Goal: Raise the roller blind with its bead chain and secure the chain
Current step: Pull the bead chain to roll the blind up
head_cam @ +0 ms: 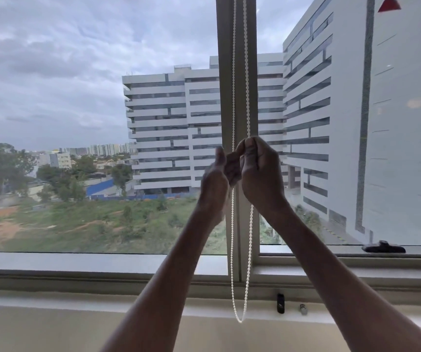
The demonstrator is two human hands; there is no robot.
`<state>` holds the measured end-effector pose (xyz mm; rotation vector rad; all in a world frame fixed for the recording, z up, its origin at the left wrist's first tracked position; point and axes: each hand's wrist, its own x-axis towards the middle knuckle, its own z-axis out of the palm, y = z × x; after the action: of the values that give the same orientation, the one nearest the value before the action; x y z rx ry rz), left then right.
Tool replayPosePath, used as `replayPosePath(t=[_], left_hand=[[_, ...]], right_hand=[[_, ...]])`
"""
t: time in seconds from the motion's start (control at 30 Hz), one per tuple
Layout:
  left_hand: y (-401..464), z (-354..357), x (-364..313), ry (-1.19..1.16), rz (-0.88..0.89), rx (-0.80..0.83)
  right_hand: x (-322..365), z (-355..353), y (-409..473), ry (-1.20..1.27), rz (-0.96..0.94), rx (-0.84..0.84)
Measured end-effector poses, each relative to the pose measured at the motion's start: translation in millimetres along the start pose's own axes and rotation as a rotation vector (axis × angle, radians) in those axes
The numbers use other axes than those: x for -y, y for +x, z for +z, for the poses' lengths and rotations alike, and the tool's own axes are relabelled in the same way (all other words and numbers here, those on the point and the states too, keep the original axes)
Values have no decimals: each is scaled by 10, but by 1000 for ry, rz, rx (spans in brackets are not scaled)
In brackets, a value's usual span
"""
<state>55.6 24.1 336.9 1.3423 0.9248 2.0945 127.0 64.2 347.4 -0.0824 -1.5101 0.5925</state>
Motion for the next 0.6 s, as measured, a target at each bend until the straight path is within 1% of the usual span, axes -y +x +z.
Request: replayPosePath(t=[0.1,0.2,0.27,0.33,0.4,0.5,0.6], left_hand=[[158,47,-300,-142,-43,88],[257,168,-540,-147,-88,201],[293,255,-619,-152,-123,229],[319,326,-640,-149,-153,196],[336,382,-610,-176,-167,113],[321,428,-535,-199,-144,-15],[288,467,-495,-223,-106,-77]], right_hand=[[-109,14,-188,-35,-14,22],[-211,38,-324,-35,-27,28],[-247,48,-358,-18,-15,23],[-257,52,-362,-22,-19,24],[-265,50,-352,-40,-31,24],[-304,33,-352,-62,-8,31],[-328,-1,-368,-78,-1,49]])
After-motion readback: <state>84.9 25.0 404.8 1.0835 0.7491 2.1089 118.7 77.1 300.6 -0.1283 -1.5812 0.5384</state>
